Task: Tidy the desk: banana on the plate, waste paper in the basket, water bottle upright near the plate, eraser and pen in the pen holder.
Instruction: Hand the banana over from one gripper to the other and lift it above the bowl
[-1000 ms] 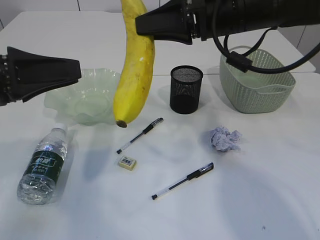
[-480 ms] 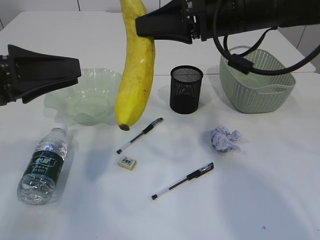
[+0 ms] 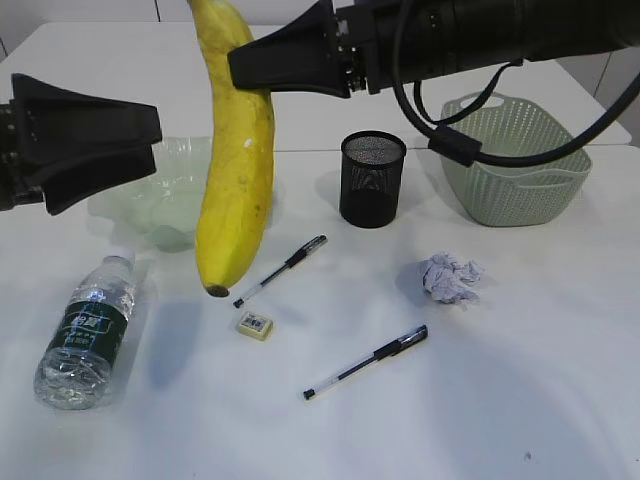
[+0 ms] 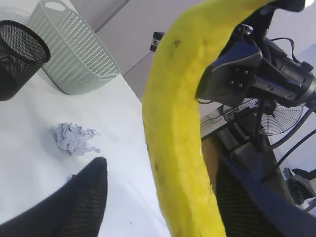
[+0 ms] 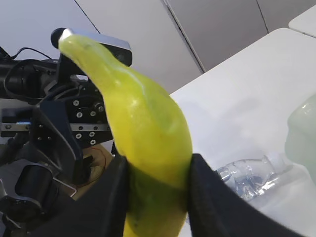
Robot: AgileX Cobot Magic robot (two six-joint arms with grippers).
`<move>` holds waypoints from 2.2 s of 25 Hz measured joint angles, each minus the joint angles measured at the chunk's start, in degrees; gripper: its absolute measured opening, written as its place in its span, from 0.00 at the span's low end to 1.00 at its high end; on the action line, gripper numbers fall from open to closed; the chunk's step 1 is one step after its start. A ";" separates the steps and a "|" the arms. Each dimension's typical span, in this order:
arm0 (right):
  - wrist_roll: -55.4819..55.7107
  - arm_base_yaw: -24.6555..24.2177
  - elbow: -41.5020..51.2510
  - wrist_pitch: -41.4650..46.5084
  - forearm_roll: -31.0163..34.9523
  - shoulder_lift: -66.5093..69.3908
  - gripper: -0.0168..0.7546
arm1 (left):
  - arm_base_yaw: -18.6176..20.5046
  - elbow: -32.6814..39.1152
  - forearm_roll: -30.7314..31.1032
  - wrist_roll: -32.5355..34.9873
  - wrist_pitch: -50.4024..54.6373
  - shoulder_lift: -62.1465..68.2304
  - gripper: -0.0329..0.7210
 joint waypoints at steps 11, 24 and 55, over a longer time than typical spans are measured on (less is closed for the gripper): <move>-0.23 1.46 0.00 0.00 2.06 0.00 0.33 | -5.60 0.00 -0.11 -5.01 0.74 0.00 0.70; -0.46 4.78 0.00 -0.11 2.66 -0.13 0.33 | -8.92 -0.33 0.29 -7.49 -0.47 0.00 0.70; 2.37 5.17 0.03 -0.11 4.48 -0.13 0.33 | -9.03 -0.66 -0.76 -9.36 -0.26 1.09 0.43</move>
